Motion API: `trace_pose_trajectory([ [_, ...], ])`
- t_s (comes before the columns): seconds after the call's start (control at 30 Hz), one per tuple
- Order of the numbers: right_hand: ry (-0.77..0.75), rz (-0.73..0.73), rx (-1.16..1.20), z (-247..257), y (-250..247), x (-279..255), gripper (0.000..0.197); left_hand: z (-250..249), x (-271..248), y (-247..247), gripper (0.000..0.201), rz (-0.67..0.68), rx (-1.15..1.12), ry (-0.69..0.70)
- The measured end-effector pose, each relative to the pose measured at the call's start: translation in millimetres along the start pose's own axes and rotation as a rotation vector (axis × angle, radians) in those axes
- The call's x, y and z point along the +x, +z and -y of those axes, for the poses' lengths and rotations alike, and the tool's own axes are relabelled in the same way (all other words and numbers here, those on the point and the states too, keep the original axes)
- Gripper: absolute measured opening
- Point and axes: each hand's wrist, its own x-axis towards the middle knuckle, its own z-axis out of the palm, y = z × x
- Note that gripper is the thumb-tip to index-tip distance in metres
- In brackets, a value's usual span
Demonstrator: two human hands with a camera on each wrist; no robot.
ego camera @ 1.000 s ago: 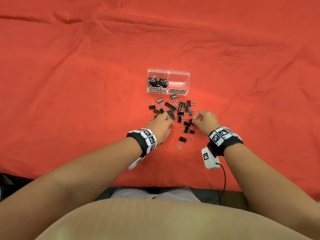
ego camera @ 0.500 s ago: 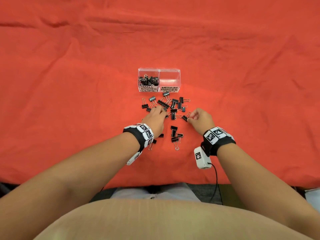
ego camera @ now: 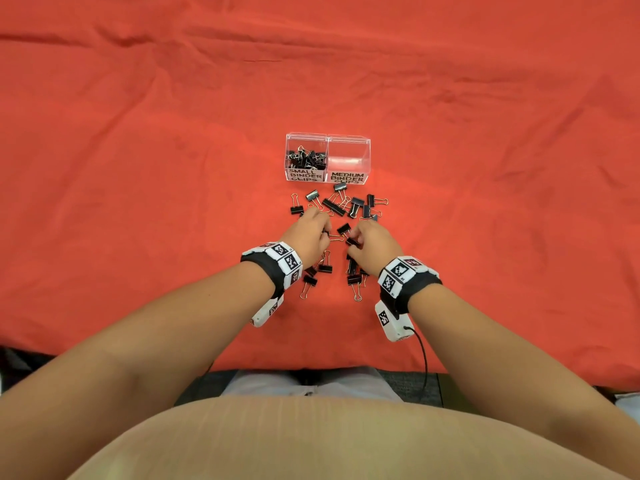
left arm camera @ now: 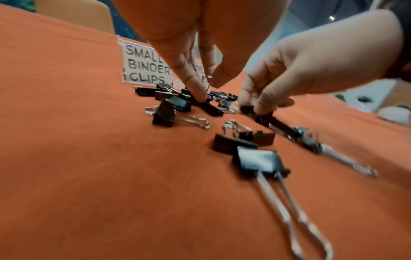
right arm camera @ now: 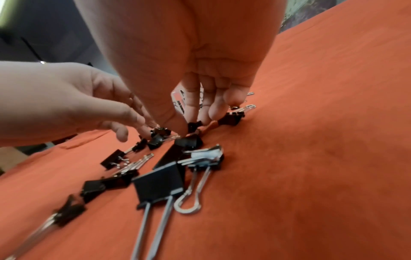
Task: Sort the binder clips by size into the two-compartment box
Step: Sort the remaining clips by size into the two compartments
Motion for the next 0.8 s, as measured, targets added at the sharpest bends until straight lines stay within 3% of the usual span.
trace_pose_trajectory([
  [0.13, -0.063, 0.106, 0.06, -3.4, -3.3, -8.8, 0.015, 6.1, 1.1, -10.3, 0.018, -0.158, -0.17, -0.094],
  [0.2, -0.039, 0.148, 0.131, -5.7, -10.3, -9.8, 0.013, 9.3, -0.1, -13.0, 0.019, -0.173, -0.176, -0.113],
  [0.4, 0.163, -0.058, 0.206, -31.7, -42.5, 12.3, 0.016, 4.4, -6.2, -5.9, 0.022, -0.057, 0.117, 0.005],
  [0.5, 0.222, -0.102, 0.176, -38.4, -46.3, 22.8, 0.013, 0.4, -9.3, 4.9, 0.03, -0.005, 0.16, 0.019],
  [0.6, 0.201, -0.087, 0.163, -34.4, -41.2, 30.2, 0.008, 0.4, -12.1, 9.8, 0.035, 0.043, 0.139, -0.01],
  [0.8, 0.152, -0.066, 0.106, -23.7, -29.8, 33.0, 0.014, -0.5, -11.4, 4.0, 0.023, 0.126, 0.022, 0.003],
])
